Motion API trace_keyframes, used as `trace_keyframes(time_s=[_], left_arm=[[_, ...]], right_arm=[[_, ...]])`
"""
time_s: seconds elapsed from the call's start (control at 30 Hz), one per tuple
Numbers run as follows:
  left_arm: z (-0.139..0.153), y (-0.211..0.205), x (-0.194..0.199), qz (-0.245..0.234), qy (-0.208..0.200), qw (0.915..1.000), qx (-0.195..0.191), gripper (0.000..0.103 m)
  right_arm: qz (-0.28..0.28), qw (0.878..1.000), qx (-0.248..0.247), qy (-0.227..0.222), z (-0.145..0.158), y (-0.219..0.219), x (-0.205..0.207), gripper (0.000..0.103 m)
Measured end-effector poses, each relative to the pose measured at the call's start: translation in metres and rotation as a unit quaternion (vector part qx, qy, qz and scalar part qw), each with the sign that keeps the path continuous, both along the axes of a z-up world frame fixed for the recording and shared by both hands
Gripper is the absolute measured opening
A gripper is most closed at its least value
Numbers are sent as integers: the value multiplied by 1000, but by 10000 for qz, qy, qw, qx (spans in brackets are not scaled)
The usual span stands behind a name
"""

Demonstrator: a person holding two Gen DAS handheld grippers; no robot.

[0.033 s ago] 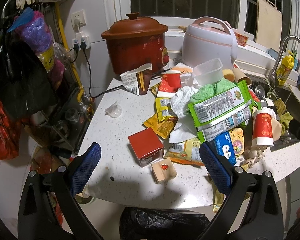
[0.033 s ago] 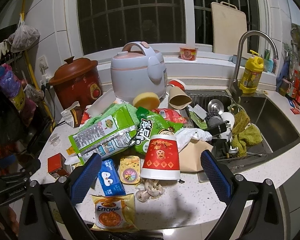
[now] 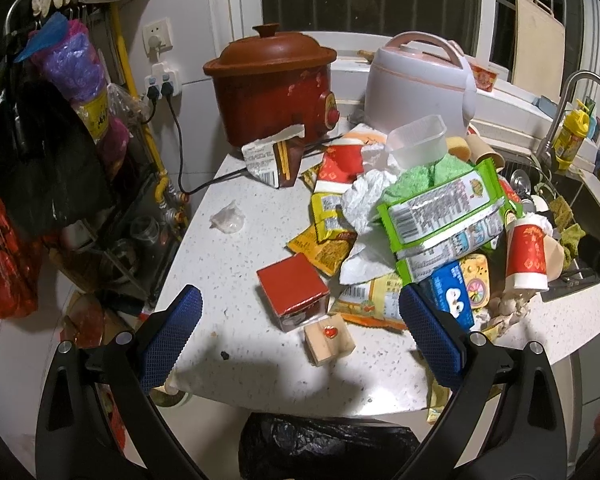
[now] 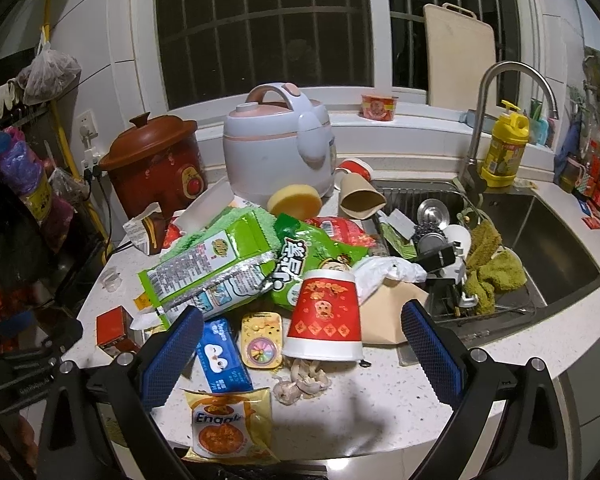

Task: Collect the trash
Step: 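Grasp the red box with the left tool while the right tool grasps the white plastic tray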

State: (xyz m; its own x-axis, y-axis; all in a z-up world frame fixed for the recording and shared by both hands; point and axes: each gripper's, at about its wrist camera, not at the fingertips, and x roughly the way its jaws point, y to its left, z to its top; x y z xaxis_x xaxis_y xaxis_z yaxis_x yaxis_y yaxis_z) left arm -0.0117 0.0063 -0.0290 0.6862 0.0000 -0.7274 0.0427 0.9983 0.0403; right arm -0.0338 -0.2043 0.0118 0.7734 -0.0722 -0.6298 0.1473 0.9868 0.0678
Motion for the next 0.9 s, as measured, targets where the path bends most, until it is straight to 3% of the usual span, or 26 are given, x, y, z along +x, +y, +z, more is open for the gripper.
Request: trace_keyframes(time_s=[0.17, 0.37, 0.57, 0.63, 0.67, 0.7, 0.77, 0.9], left_arm=[[-9, 10, -4, 92, 185, 9997, -116, 96], [-21, 31, -11, 373, 376, 9982, -275, 96], [-32, 60, -24, 783, 498, 9952, -320, 96], [-36, 72, -28, 942, 534, 9935, -340, 96], [-37, 78, -30, 1028, 553, 9925, -349, 96], [-38, 84, -31, 1104, 574, 9916, -362, 96], [-40, 93, -33, 1231, 597, 9899, -368, 96], [-42, 108, -28, 1354, 579, 9880, -460, 96]], right_arm=[[363, 9991, 151, -125, 11, 5, 25, 98], [923, 9954, 178, -159, 26, 32, 108, 98], [950, 9919, 623, 577, -2, 39, 197, 96], [954, 9892, 719, 854, -15, 42, 217, 89], [962, 9877, 758, 973, -21, 43, 225, 73], [1028, 9828, 946, 1204, -30, 43, 234, 46], [1120, 9742, 1289, 1474, -39, 41, 241, 17], [1139, 9755, 1465, 1185, -24, 33, 231, 15]])
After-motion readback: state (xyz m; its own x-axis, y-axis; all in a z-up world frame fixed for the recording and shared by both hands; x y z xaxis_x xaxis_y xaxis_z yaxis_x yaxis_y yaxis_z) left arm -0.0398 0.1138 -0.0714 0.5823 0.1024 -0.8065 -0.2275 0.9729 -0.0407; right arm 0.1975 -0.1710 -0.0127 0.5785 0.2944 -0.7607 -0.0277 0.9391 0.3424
